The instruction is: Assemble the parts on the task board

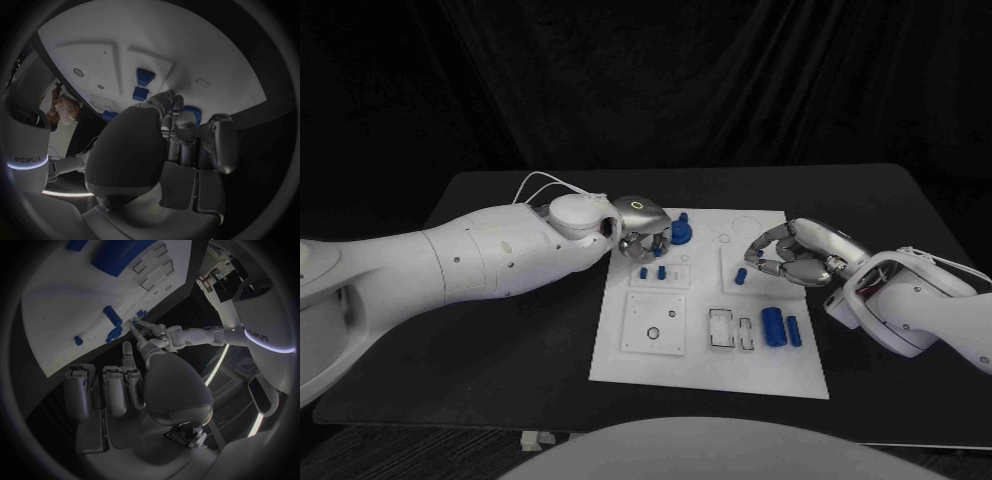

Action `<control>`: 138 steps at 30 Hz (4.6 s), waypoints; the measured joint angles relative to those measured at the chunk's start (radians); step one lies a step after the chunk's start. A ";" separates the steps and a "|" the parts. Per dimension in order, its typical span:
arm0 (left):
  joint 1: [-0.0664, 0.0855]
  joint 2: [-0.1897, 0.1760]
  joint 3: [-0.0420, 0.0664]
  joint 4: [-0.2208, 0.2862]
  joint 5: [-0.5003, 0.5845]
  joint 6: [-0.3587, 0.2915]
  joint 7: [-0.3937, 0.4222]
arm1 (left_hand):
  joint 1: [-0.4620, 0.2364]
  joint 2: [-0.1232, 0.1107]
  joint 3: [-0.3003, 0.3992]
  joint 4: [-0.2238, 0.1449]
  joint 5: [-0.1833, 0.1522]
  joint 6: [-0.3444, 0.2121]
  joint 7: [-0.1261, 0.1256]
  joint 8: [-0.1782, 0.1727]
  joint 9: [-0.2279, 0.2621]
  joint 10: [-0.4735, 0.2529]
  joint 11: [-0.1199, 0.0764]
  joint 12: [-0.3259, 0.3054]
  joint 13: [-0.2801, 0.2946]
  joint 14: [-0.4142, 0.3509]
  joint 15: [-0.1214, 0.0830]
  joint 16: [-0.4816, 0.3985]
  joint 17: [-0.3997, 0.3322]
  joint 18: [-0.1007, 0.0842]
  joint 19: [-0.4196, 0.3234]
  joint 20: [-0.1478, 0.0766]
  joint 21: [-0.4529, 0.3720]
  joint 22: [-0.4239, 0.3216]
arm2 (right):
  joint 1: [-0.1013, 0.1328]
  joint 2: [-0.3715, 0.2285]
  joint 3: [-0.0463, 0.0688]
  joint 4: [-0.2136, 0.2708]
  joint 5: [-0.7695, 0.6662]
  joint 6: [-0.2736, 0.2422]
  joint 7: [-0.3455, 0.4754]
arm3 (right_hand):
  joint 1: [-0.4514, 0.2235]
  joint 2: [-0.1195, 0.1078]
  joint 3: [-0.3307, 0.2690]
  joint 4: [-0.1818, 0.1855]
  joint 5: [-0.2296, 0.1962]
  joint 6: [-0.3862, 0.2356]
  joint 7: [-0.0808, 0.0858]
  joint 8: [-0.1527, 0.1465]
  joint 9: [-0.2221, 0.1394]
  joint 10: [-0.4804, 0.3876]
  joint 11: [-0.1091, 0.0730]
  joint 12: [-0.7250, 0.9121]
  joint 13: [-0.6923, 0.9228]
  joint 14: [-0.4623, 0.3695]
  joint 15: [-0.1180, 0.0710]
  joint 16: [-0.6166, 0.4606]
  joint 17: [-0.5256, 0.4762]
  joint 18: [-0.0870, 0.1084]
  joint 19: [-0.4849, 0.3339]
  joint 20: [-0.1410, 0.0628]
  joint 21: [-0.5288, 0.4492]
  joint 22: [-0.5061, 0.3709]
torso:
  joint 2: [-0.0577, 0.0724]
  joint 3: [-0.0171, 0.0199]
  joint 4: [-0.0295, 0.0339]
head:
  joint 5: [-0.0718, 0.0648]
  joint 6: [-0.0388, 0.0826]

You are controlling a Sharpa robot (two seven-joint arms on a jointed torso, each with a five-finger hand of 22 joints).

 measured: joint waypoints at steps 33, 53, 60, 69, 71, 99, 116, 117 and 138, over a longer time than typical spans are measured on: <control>-0.007 -0.043 -0.002 0.003 0.000 -0.064 -0.004 | -0.006 -0.033 -0.003 0.028 -0.043 -0.212 -0.070 -0.066 -0.049 -0.132 0.032 -0.093 -0.024 -0.036 0.022 -0.047 -0.065 0.000 -0.020 0.012 -0.074 0.000 | -0.001 -0.012 0.000 0.004 0.000 0.002 -0.001 | 0.003 -0.003 -0.002 -0.002 0.000 0.000 0.000 0.000 0.000 0.000 0.000 0.000 0.000 0.000 0.000 0.000 0.000 0.000 0.000 0.000 0.000 0.001 | 0.000 -0.0003 0.0005 | 0.001 0.000; 0.013 -0.224 -0.002 0.118 0.054 -0.278 0.018 | 0.001 -0.059 0.038 0.081 -0.058 -0.157 -0.041 -0.041 -0.053 -0.194 0.021 -0.068 -0.008 -0.269 0.029 -0.217 -0.284 0.048 -0.195 0.034 -0.382 0.000 | 0.093 -0.065 0.000 0.033 -0.007 -0.032 0.001 | 0.020 -0.012 -0.006 -0.006 0.000 0.004 -0.004 0.000 -0.001 0.000 0.000 -0.065 0.000 0.000 0.000 0.000 0.000 0.000 0.000 0.000 -0.004 0.000 | -0.002 -0.0003 0.0004 | -0.005 0.000; 0.017 -0.283 -0.002 0.155 0.333 -0.387 0.177 | -0.110 -0.006 -0.020 0.148 0.084 -0.105 0.045 -0.037 -0.064 -0.304 0.077 -0.006 0.007 -0.598 0.141 -0.397 -0.367 0.084 -0.614 0.095 -0.838 0.000 | 0.174 -0.046 0.000 0.018 -0.018 -0.060 0.003 | 0.069 -0.045 0.027 0.002 0.003 0.004 -0.003 -0.004 0.000 -0.453 -0.001 -0.731 -0.484 0.000 0.000 0.000 0.000 0.000 0.000 0.000 -0.014 0.000 | -0.002 -0.0004 0.0000 | -0.007 0.000; 0.015 -0.284 -0.002 0.162 0.865 -0.350 0.432 | -0.275 0.090 -0.171 0.151 0.276 -0.219 0.056 -0.060 -0.115 -0.688 0.085 -0.071 -0.078 -1.169 0.233 -0.886 -0.682 0.022 -1.159 0.176 -1.209 -0.201 | 0.213 0.025 0.001 -0.049 -0.071 -0.082 0.004 | 0.129 -0.097 0.074 -0.002 0.005 0.023 0.016 -0.004 0.005 -0.499 0.031 -1.099 -0.770 0.003 0.019 0.000 0.000 0.000 -0.001 0.014 -0.026 0.000 | -0.001 -0.0003 0.0004 | -0.014 0.000; 0.010 -0.283 -0.002 0.168 0.949 -0.317 0.453 | -0.298 0.112 -0.219 0.154 0.245 -0.256 0.026 -0.060 -0.130 -0.836 0.048 -0.107 -0.115 -1.269 0.212 -1.013 -0.760 0.022 -1.292 0.192 -1.231 -0.420 | 0.215 0.042 0.000 -0.071 -0.091 -0.082 0.004 | 0.145 -0.102 0.088 -0.013 0.012 0.029 0.022 -0.011 0.003 -0.533 0.047 -1.163 -0.821 0.002 0.039 0.000 0.000 0.000 -0.002 0.031 -0.032 0.000 | -0.001 -0.0003 0.0007 | -0.018 0.000; -0.071 -0.344 -0.003 0.359 1.419 0.021 0.511 | -0.461 0.215 -0.549 0.157 -0.101 -1.008 -0.197 -0.119 -0.253 -1.154 -0.042 -0.120 -0.178 -1.359 0.152 -1.189 -0.854 0.110 -1.451 0.218 -1.262 -1.153 | 0.118 0.096 0.000 -0.183 -0.443 0.060 -0.069 | 0.105 -0.166 -0.003 0.072 -0.244 0.003 -0.015 -0.139 -0.086 -0.552 0.080 -1.312 -1.016 0.001 0.062 0.000 0.000 0.000 -0.002 0.059 -0.043 0.000 | 0.000 -0.0027 0.0032 | -0.078 0.000; -0.071 -0.397 -0.003 0.394 1.471 0.036 0.513 | -0.456 0.215 -0.534 0.156 -0.093 -1.079 -0.272 -0.128 -0.264 -1.167 -0.018 -0.154 -0.185 -1.359 0.170 -1.189 -0.853 0.109 -1.454 0.209 -1.262 -1.173 | 0.088 0.103 0.000 -0.201 -0.472 0.067 -0.066 | 0.120 -0.151 -0.032 0.101 -0.188 0.014 -0.003 -0.164 -0.110 -0.544 0.080 -1.316 -1.044 0.001 0.062 0.000 0.000 0.000 -0.002 0.059 -0.039 0.001 | -0.001 -0.0028 0.0012 | -0.065 0.000; -0.071 -0.397 -0.003 0.394 1.472 0.037 0.513 | -0.452 0.219 -0.533 0.156 -0.085 -1.079 -0.271 -0.128 -0.264 -1.167 -0.012 -0.154 -0.185 -1.359 0.177 -1.189 -0.853 0.109 -1.452 0.213 -1.262 -1.173 | 0.087 0.104 0.000 -0.203 -0.472 0.068 -0.066 | 0.131 -0.152 -0.029 0.098 -0.168 0.016 -0.002 -0.164 -0.111 -0.542 0.077 -1.316 -1.046 0.001 0.062 0.000 0.000 0.000 -0.002 0.059 -0.039 0.001 | -0.001 -0.0023 0.0012 | -0.065 0.000; -0.072 -0.390 -0.003 0.377 1.479 0.074 0.514 | -0.256 0.270 -0.542 0.153 0.115 -1.071 -0.193 -0.128 -0.263 -1.167 0.048 -0.146 -0.184 -1.357 0.208 -1.189 -0.854 0.109 -1.447 0.236 -1.262 -1.169 | 0.062 0.127 0.000 -0.233 -0.476 0.112 -0.069 | 0.168 -0.147 0.000 0.069 -0.008 0.027 0.002 -0.176 -0.127 -0.531 0.079 -1.328 -1.076 0.001 0.062 0.000 0.000 0.000 -0.002 0.059 -0.049 0.000 | 0.000 -0.0007 0.0001 | -0.076 0.000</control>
